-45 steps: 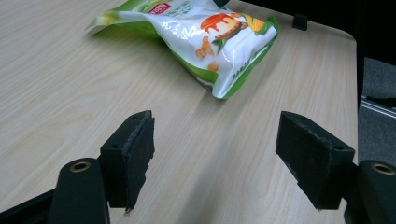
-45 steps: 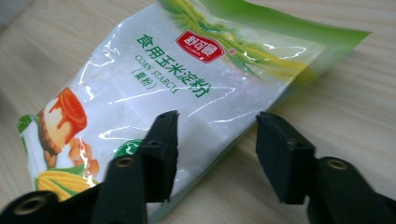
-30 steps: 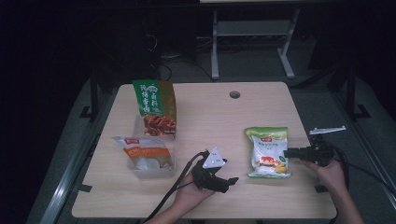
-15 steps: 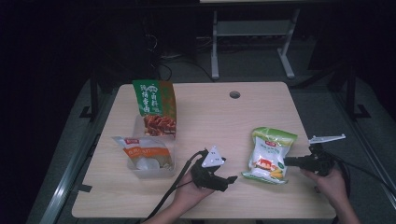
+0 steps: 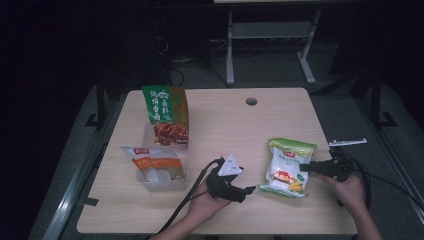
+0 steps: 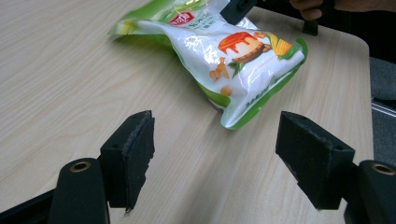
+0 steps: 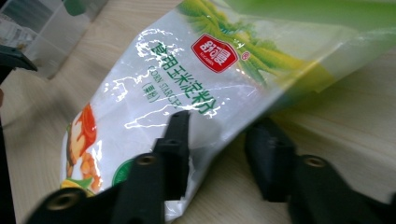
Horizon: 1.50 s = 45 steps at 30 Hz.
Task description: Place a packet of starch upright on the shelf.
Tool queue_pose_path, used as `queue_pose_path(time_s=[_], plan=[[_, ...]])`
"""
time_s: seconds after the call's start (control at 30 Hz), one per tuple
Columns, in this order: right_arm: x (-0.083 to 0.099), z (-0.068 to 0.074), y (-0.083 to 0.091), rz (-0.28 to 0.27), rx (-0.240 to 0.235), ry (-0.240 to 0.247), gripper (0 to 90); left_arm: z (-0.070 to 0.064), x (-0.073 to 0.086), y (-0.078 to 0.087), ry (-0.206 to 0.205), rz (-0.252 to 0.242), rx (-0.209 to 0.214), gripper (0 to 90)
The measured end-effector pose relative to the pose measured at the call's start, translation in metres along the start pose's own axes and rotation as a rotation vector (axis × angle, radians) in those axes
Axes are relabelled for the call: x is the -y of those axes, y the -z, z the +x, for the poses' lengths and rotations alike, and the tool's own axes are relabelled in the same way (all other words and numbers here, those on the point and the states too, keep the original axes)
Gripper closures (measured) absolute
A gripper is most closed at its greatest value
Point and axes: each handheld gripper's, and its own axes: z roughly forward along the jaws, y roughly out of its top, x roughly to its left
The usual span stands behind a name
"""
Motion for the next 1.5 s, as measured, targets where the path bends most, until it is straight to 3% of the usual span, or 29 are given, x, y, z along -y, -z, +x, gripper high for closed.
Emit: queue_pose_path(time_s=[0.13,0.23,0.47,0.8,0.93,1.07,1.17,1.3,1.4,1.5], plan=[[0.000,0.008,0.000,0.004,0.008,0.039,82.9,0.001,-0.002,-0.003,0.001,0.005,0.005,27.7],[-0.001,0.021,0.002,0.016,0.051,0.098,86.6,0.000,-0.003,-0.005,0.006,0.002,0.011,27.7],[-0.002,0.045,0.016,-0.042,0.047,0.158,88.8,0.000,-0.009,-0.011,0.007,0.002,0.028,27.7],[-0.005,0.084,0.028,-0.094,0.029,0.265,89.2,-0.003,-0.019,-0.029,0.070,-0.033,0.106,29.4],[-0.006,0.102,0.029,-0.106,0.015,0.319,89.2,0.003,-0.023,-0.029,0.107,-0.064,0.137,40.0],[-0.007,0.118,0.027,-0.106,0.004,0.362,89.3,0.008,-0.025,-0.025,0.140,-0.075,0.158,62.3],[-0.009,0.128,0.024,-0.104,-0.014,0.389,89.3,0.013,-0.026,-0.018,0.150,-0.085,0.139,75.3],[-0.013,0.139,0.017,-0.117,-0.040,0.419,89.5,0.018,-0.028,-0.004,0.129,-0.105,0.050,86.0],[-0.017,0.148,0.009,-0.121,-0.036,0.459,89.5,0.020,-0.028,0.004,0.112,-0.106,0.010,88.0],[-0.021,0.147,0.001,-0.114,-0.029,0.477,89.3,0.021,-0.025,0.009,0.094,-0.098,-0.030,88.4]])
